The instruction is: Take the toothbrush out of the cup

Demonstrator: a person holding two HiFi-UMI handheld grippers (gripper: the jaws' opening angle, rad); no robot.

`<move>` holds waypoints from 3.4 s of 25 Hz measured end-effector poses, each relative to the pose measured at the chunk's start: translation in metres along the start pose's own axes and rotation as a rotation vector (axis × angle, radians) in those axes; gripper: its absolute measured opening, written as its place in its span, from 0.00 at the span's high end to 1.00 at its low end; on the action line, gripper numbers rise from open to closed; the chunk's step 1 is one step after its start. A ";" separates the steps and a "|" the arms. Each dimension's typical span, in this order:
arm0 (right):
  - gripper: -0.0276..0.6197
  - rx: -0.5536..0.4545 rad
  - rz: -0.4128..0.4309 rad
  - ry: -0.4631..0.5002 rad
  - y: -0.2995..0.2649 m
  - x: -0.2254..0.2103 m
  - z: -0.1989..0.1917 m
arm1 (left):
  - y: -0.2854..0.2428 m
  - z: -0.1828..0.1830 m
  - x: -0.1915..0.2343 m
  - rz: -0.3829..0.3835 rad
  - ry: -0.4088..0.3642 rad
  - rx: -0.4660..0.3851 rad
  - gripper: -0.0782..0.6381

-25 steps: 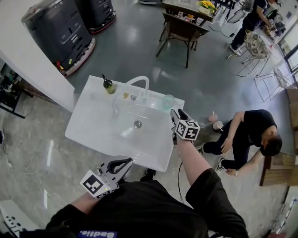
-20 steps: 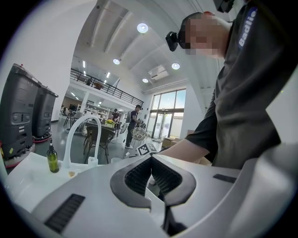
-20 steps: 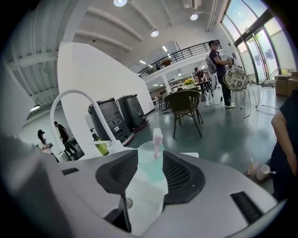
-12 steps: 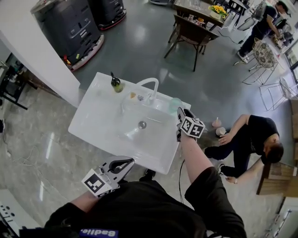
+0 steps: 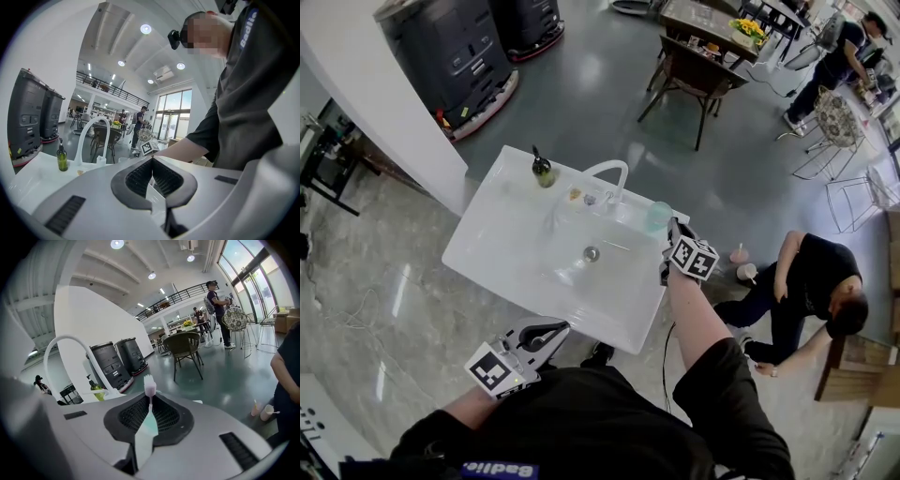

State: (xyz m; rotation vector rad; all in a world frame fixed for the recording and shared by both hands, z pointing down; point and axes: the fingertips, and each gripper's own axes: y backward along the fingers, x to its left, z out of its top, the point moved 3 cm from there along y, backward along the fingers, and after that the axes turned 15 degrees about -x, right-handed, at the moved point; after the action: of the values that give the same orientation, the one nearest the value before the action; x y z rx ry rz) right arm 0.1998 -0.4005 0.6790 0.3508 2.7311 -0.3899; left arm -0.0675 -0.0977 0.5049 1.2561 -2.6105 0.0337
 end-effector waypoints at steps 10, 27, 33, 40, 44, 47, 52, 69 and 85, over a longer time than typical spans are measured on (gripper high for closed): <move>0.91 -0.086 0.030 0.064 0.018 0.021 0.041 | 0.007 0.003 -0.003 -0.036 -0.027 -0.014 0.88; 0.91 -0.161 0.093 0.032 0.102 0.068 0.068 | 0.011 0.014 -0.018 -0.128 -0.023 -0.069 0.88; 0.91 -0.152 0.163 -0.002 0.135 0.106 0.052 | 0.010 0.019 -0.020 -0.155 -0.022 -0.087 0.88; 0.91 -0.127 0.232 -0.035 0.171 0.144 0.031 | 0.011 0.020 -0.027 -0.183 -0.031 -0.099 0.88; 0.91 -0.119 0.267 -0.039 0.190 0.165 0.023 | 0.013 0.021 -0.031 -0.198 -0.033 -0.099 0.88; 0.91 -0.105 0.295 -0.028 0.204 0.182 0.014 | 0.016 0.022 -0.031 -0.204 -0.032 -0.099 0.88; 0.91 -0.081 0.331 -0.016 0.222 0.203 -0.001 | 0.019 0.023 -0.033 -0.219 -0.034 -0.101 0.88; 0.91 -0.058 0.478 0.114 0.277 0.263 -0.021 | 0.031 0.024 -0.045 -0.258 -0.043 -0.092 0.88; 0.91 -0.068 0.581 0.280 0.301 0.299 -0.020 | 0.032 0.022 -0.047 -0.285 -0.050 -0.074 0.88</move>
State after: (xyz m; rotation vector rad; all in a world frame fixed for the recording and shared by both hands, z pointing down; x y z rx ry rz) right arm 0.0098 -0.0565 0.5163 1.2150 2.7194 -0.0899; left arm -0.0685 -0.0445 0.4758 1.6061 -2.4210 -0.1455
